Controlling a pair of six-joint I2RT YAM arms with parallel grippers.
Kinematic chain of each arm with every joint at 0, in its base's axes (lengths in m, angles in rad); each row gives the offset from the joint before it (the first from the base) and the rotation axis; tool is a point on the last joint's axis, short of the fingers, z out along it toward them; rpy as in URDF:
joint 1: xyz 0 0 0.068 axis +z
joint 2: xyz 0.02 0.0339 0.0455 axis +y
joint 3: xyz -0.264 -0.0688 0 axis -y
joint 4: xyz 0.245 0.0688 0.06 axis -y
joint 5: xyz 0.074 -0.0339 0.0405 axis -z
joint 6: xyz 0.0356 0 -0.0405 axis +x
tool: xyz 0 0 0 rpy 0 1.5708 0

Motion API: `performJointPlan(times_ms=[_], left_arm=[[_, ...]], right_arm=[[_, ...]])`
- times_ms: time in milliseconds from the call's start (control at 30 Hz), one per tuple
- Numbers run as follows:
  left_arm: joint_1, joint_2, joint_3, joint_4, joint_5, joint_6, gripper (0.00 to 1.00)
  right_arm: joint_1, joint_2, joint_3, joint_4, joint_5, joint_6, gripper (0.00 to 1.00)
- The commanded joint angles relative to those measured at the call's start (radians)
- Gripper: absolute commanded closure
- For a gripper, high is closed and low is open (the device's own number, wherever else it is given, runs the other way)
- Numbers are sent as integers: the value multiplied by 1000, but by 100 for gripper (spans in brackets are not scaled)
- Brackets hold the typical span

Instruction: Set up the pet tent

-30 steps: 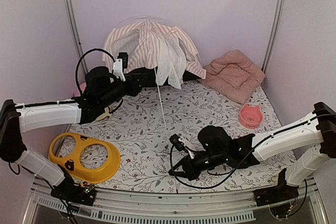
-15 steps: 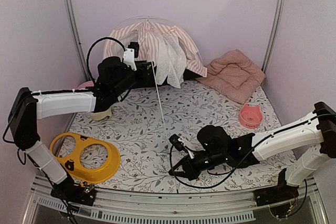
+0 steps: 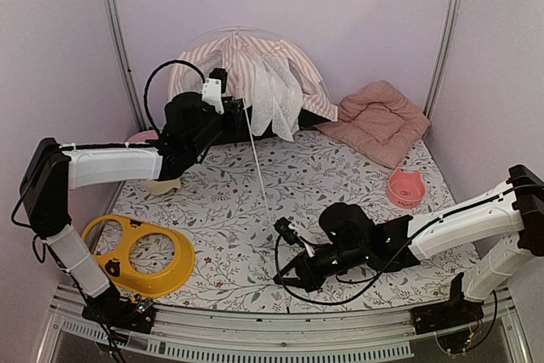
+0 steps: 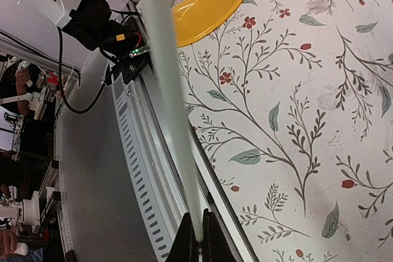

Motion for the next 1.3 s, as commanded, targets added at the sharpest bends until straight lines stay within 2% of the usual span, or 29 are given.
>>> performJointPlan(times_ms=[0,300,1267], left_arm=[[-14,-15,-27,91,-33,40,64],[-4,-52,-112,151,17,48,62],[25,1,-40,124,9,77,65]], right_arm=[[-24,-15,45,19,36,7,100],[-29,-19,44,15,39,8,100],[-30,-24,42,14,36,5,100]])
